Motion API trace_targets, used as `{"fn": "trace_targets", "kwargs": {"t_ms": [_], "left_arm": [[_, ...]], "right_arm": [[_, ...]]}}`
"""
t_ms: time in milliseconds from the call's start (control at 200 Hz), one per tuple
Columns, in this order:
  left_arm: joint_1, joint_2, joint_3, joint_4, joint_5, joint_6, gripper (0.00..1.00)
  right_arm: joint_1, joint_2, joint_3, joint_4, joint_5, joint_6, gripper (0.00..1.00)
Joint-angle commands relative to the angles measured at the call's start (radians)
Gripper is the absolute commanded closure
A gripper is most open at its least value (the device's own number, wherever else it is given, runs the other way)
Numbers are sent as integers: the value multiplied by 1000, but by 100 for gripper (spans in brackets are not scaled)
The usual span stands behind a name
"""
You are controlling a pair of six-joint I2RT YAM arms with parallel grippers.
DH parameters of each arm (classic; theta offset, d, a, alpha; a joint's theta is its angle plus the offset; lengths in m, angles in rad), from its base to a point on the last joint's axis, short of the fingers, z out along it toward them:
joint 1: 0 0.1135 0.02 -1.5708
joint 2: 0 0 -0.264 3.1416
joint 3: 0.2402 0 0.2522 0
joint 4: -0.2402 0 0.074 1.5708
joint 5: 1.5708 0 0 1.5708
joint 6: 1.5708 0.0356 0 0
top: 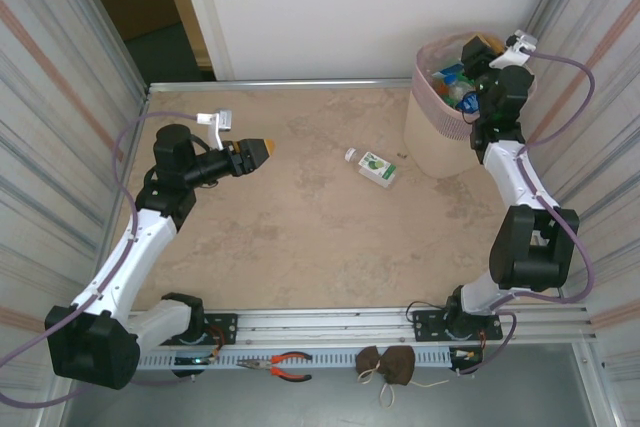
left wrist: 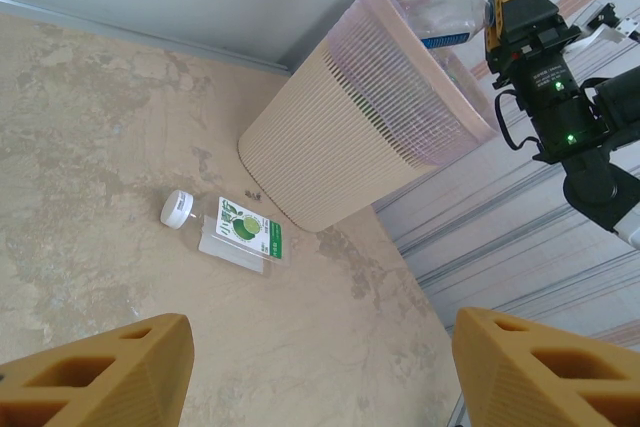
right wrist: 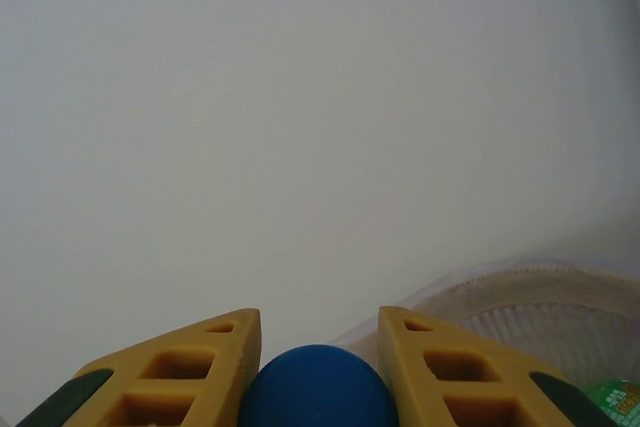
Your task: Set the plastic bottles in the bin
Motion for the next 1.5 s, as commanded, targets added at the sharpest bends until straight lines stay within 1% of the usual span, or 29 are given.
{"fn": "trace_targets", "kwargs": {"t_ms": [0, 135, 220, 281, 416, 486, 626, 742, 822, 982, 1107, 1207, 1383, 1438, 1493], "left_arm": [[7, -11, 21, 4, -1, -17, 31], [7, -13, 20, 6, 2, -17, 31], [7, -16, 18, 9, 0, -19, 31], [7, -17, 13, 16, 0, -23, 31], [6, -16, 6, 29, 2, -35, 31], [6, -16, 3, 36, 2, -35, 31], [2, -5, 4, 46, 6, -39, 31], [-3, 3, 6, 57, 5, -41, 31], [-8, 7, 6, 61, 2, -41, 31], [-14, 15, 5, 61, 2, -37, 31], [-16, 12, 1, 61, 1, -37, 31], [-17, 10, -1, 61, -1, -37, 31], [-17, 11, -1, 59, 1, -36, 31], [-18, 12, -1, 61, 0, -35, 31], [-17, 13, -3, 62, 1, -36, 31]], "right_arm": [[21, 28, -42, 3, -63, -15, 91], [20, 14, -82, 39, -108, -29, 89], [20, -2, -81, 3, -150, -65, 85], [21, -18, -74, -48, -151, -88, 78], [21, -85, -73, -166, -112, -149, 58], [21, -128, -68, -225, -92, -189, 51], [21, -191, -18, -357, -69, -274, 44], [21, -214, 42, -448, -62, -331, 41], [21, -206, 90, -501, -67, -360, 42], [21, -121, 234, -666, -133, -400, 52], [24, -56, 322, -797, -169, -397, 60], [27, -34, 337, -853, -155, -399, 64], [35, 5, 360, -987, -207, -448, 67], [46, 11, 359, -1028, -187, -476, 67], [56, 17, 360, -1071, -138, -511, 67]]}}
